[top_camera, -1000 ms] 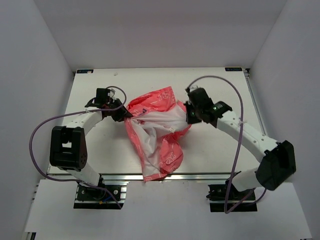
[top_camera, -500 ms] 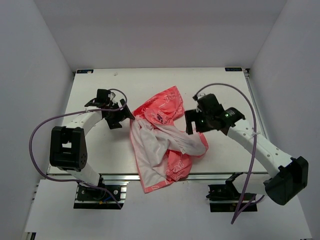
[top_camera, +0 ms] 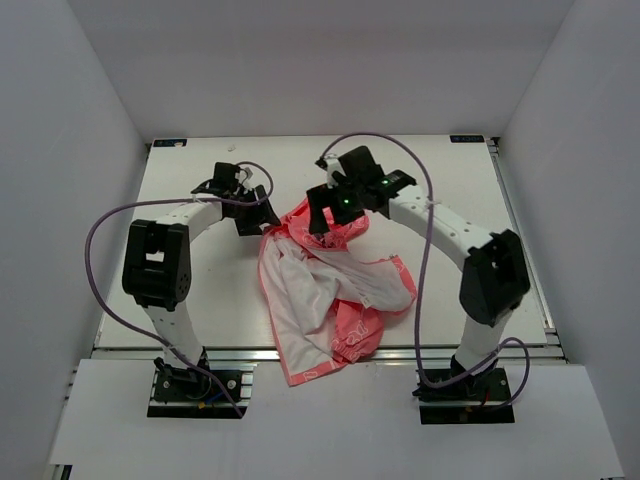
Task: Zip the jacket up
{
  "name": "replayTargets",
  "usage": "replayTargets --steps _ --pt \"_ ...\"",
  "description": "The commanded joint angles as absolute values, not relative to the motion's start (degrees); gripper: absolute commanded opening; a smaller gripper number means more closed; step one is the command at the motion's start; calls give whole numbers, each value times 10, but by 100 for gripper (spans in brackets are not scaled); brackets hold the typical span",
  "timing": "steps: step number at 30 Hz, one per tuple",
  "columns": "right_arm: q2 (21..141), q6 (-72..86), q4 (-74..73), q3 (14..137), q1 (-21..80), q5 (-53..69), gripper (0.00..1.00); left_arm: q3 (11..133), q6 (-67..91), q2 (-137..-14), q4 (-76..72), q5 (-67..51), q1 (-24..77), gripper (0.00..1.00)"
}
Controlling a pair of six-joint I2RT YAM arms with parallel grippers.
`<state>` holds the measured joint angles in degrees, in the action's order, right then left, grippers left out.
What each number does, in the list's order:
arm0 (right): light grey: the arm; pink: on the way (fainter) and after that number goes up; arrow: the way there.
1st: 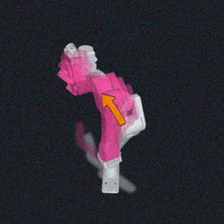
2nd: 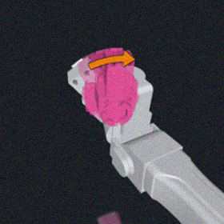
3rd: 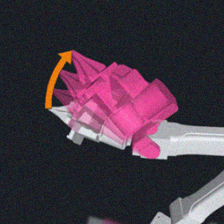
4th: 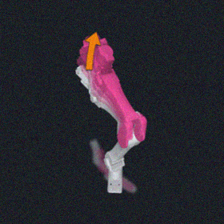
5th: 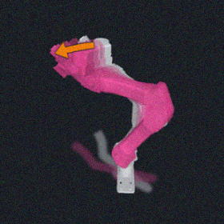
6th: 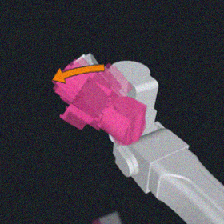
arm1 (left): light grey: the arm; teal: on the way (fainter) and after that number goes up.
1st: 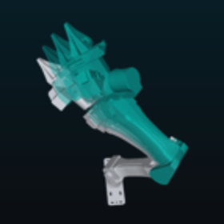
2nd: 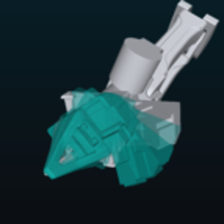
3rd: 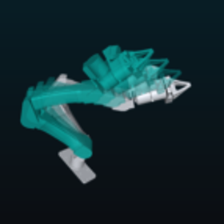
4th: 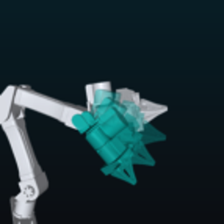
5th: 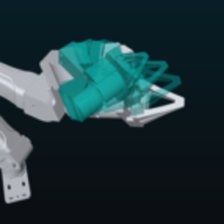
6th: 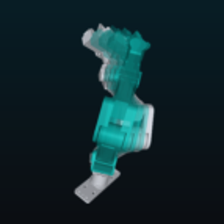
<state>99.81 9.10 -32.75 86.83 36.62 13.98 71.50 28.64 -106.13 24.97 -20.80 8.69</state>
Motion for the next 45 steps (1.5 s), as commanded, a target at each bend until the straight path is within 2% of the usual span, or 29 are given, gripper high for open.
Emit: replayTargets --steps 1,3,4,6,7,9,11,12,14,20,22,24,29,31,33,41,45 --pt "1062 76 -284 944 383 185 89 743 272 -1065 239 -217 102 70" --pt "1118 82 -286 970 387 165 89 749 278 -1084 234 -220 103 59" --pt "1138 87 -290 981 388 159 89 753 279 -1094 233 -227 102 50" --pt "1192 93 -318 1005 388 149 89 758 284 -1101 220 -236 103 46" --pt "1207 91 -329 1033 388 156 87 760 284 -1104 215 -252 102 37" --pt "1228 89 -335 1048 390 183 78 761 285 -1106 193 -264 103 28" --pt "1226 82 -324 1043 396 195 54 766 282 -1108 182 -287 102 11" --pt "1219 77 -317 1040 397 206 38 768 283 -1107 179 -292 103 0" --pt "1204 83 -316 1041 396 189 0 771 283 -1100 171 -309 103 0" --pt "1074 131 -300 1027 345 28 0 807 282 -1036 168 -295 104 0" --pt "1022 137 -273 1004 328 -66 0 834 287 -995 166 -266 116 0" --pt "946 123 -227 964 328 -173 0 859 296 -965 169 -201 130 0" --pt "809 66 -164 931 328 -289 0 899 296 -861 163 -50 194 0" --pt "782 32 -157 934 328 -303 0 913 290 -813 162 36 220 0" --pt "746 9 -154 943 329 -309 0 920 275 -781 156 69 230 0" --pt "616 -36 -156 985 330 -104 0 909 261 -625 62 -31 258 0" --pt "608 -33 -149 996 331 -107 0 916 270 -609 42 -29 258 0"
